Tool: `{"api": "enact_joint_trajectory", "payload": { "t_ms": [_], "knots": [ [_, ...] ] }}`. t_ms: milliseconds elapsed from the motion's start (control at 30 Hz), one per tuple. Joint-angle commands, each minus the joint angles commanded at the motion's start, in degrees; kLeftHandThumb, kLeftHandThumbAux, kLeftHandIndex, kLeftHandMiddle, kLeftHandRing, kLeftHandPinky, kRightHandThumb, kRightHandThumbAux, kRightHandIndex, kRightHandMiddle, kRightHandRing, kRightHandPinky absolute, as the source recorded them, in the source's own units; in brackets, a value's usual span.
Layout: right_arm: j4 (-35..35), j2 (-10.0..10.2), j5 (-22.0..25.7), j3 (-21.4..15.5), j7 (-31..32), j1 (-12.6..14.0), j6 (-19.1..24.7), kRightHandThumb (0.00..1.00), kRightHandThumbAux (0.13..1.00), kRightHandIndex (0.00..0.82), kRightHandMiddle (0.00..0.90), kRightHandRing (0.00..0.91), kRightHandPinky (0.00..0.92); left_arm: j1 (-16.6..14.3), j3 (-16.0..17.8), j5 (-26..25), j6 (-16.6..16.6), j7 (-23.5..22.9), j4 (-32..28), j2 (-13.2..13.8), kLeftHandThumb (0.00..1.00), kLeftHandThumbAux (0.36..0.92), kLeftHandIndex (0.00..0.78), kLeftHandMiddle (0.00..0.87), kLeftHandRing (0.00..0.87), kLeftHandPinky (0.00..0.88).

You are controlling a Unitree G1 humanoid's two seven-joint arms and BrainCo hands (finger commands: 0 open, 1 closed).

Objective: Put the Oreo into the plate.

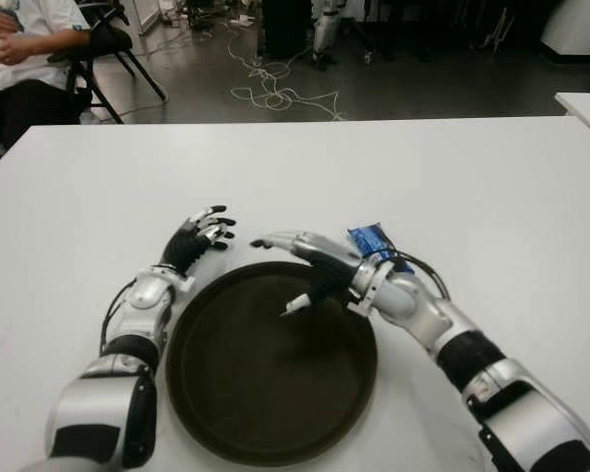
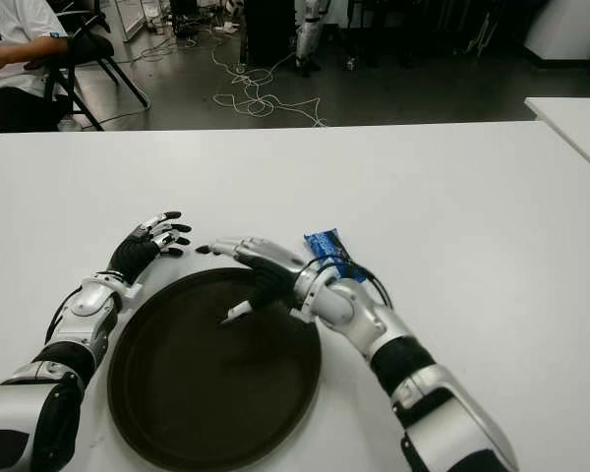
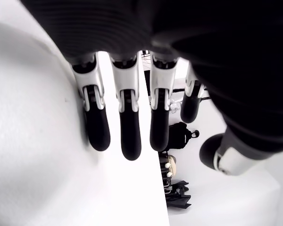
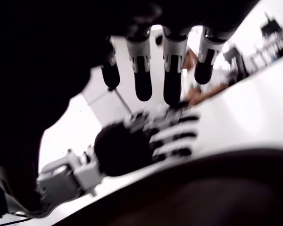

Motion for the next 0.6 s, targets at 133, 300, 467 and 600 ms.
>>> {"api": "enact_joint_trajectory", "payload": {
  "t_ms": [133,300,467,600],
  "knots": [
    [-0.2,1.4,3.6,-0.4,2.9,0.5,-1.6,0.000,0.662,0.123,0.174,0.168,0.136,0.0,-0.3,0.4,-0.2,0.7,0.0,0.0,0.302,0.558,0.186,0.299,0.319,0.341],
    [-0.1,2.4,6.8,-0.4,6.7,0.3,-2.2,0.000,0.672,0.125,0.181,0.181,0.165,0.0,-0.7,0.8,-0.3,1.7,0.0,-0.1,0.303,0.558,0.186,0.300,0.319,0.340],
    [-2.0,2.7,7.1,0.1,9.5,-0.1,-0.9,0.000,0.672,0.123,0.173,0.173,0.135,-0.1,-1.0,1.0,-0.3,2.4,0.1,-0.1,0.304,0.556,0.193,0.310,0.328,0.345],
    [-2.6,3.1,7.1,0.2,10.9,-0.2,-0.6,0.000,0.661,0.132,0.169,0.166,0.124,-0.1,-1.1,0.9,-0.5,2.4,0.2,-0.1,0.310,0.553,0.191,0.308,0.330,0.351]
  ]
}}
